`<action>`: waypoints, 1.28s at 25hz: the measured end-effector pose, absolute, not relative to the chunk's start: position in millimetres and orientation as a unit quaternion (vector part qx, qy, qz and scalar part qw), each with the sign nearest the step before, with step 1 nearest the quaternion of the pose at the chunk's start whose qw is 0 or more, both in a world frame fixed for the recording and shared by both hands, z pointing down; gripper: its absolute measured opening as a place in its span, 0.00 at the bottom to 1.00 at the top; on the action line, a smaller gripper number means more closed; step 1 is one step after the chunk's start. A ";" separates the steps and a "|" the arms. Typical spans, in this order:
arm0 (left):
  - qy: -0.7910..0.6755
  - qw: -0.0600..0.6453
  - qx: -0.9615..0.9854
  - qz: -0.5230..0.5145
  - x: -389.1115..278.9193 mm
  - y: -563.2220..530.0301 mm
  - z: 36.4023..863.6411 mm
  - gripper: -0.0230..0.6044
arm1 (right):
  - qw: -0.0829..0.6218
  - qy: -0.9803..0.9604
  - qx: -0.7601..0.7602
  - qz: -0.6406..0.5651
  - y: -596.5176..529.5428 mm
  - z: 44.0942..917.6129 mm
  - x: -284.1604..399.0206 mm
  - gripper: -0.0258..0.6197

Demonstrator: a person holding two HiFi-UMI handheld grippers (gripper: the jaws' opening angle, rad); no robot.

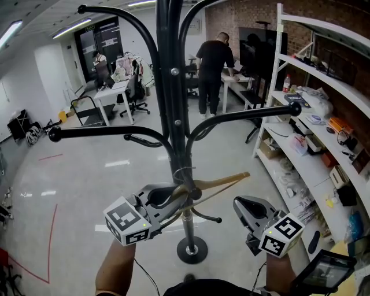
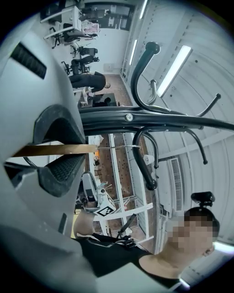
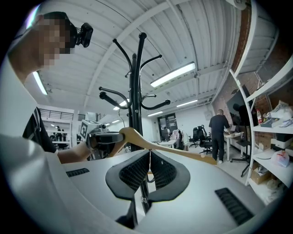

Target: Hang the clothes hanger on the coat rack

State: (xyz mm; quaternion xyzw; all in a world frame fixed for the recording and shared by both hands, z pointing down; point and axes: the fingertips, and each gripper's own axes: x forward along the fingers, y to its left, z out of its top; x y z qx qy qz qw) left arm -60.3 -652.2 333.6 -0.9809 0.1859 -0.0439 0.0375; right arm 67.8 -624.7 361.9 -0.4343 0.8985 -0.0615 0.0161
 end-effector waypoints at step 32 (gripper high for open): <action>0.380 0.020 -0.925 0.006 -139.8 -651.3 328.6 0.22 | 0.031 0.906 -0.419 -0.051 -571.6 352.6 99.3 0.05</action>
